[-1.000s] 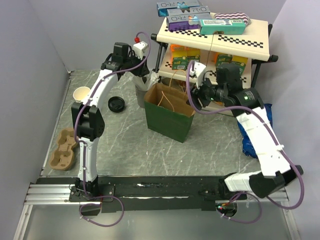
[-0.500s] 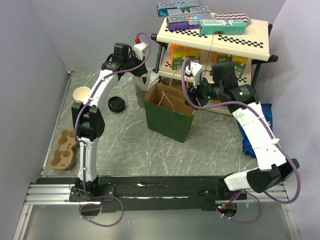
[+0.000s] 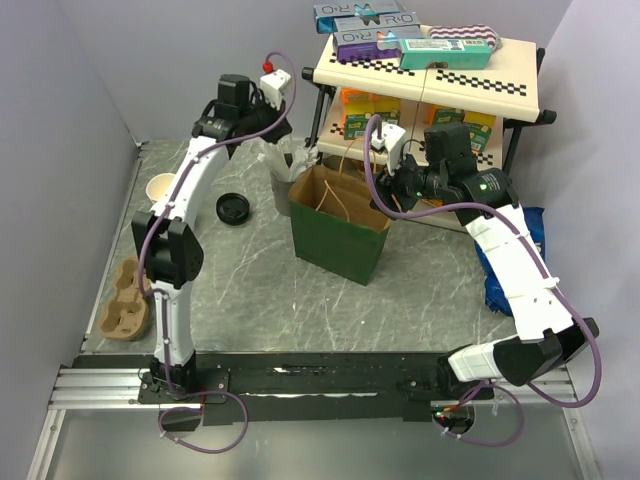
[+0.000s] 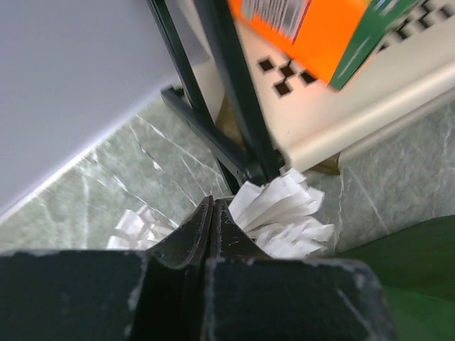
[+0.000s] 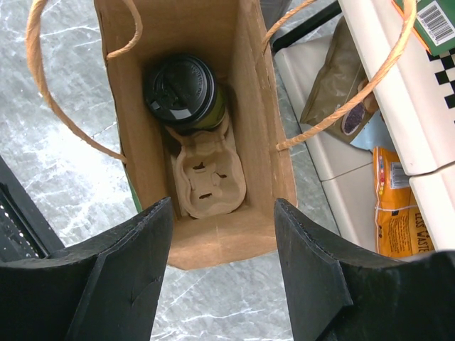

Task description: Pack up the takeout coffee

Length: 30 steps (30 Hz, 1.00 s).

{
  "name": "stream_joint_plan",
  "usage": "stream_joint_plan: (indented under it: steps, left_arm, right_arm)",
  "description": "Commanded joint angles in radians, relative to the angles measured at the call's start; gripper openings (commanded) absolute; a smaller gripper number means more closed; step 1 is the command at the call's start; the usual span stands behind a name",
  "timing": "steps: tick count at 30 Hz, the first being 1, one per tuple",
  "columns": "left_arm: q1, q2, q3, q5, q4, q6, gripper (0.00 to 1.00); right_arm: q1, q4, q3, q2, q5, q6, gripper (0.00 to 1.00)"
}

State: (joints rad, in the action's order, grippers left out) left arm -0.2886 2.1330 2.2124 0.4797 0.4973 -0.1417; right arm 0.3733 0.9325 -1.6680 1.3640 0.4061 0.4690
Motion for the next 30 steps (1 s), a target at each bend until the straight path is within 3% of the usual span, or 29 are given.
stream_joint_plan:
  steps: [1,25,30]
  left_arm:
    - [-0.006,-0.142,0.029,-0.004,-0.060,-0.006,0.01]
    - [-0.007,-0.455,0.012,0.082,-0.115,0.048,0.01]
    - [-0.007,-0.528,0.016,0.204,-0.123,0.066,0.01]
  right_arm:
    - [0.001,-0.009,-0.029,-0.019,0.003,0.000,0.65]
    - [0.001,-0.064,-0.041,-0.062,-0.067,-0.041,0.65]
    - [-0.005,-0.127,-0.006,-0.129,-0.148,-0.056,0.70]
